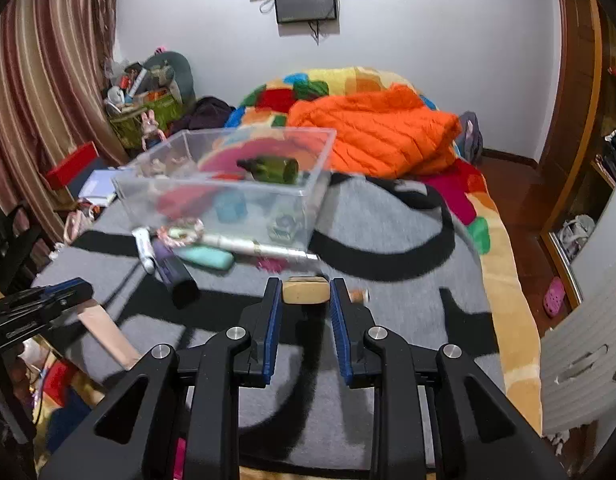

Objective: Organize objects
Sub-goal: 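Grasp the white-and-green toothpaste tube with the left tool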

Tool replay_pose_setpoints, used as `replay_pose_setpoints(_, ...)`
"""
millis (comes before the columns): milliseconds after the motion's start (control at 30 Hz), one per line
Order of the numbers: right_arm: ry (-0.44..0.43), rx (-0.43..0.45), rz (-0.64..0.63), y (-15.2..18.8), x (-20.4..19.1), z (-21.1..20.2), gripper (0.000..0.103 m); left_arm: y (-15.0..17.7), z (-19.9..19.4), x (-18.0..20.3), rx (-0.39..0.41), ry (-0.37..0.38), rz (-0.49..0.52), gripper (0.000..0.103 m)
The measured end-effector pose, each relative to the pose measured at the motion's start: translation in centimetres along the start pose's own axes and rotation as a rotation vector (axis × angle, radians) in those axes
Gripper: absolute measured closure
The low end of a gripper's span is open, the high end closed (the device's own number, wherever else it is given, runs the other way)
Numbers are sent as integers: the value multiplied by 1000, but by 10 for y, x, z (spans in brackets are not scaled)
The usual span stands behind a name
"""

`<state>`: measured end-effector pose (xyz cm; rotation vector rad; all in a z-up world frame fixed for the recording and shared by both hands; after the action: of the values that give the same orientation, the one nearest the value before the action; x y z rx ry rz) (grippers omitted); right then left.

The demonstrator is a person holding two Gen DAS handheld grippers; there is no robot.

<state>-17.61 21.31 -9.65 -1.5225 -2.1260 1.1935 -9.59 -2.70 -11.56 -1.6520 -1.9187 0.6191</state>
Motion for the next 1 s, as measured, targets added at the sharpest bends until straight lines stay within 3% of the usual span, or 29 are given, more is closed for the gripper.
replay_pose_setpoints(167,-25,29,-6,-13,-7,-4,81,-18,-7,-1,39,-8,-6,102)
replay_pose_setpoints(333,-51,27,6,-15,-9,-3,81,-15,-21,0,39,9,2,99)
replay_pose_setpoints(433,-49,26,7,-18,-7,1,81,-12,-23,8,36,-10,56,77)
replay_pose_setpoints(467,-51,26,11,-19,-7,3,81,-13,-22,13,31,-7,66,61)
replay_pose_setpoints(600,-70,32,33,-25,-6,8,81,-24,-16,37,38,25,112,40)
replay_pose_setpoints(733,-90,33,54,-29,-4,13,81,-45,10,48,23,-35,170,38)
replay_pose_setpoints(833,-90,40,51,-32,-3,13,81,-59,36,36,-31,-68,102,39)
replay_pose_setpoints(1000,-84,50,29,-44,-5,19,81,-59,71,22,-116,-133,64,59)
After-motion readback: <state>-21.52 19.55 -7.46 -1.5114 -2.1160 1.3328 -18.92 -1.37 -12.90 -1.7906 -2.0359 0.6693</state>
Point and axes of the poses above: each gripper's, at about its wrist camera, not at the fingertips, and z roughly the way its jaws point, x to its right, y to its underside, the point moved 10 cm from there along z, roughly the way its jaws point, and after that the axes turned 14 degrees about -y, right-handed, at the moved point
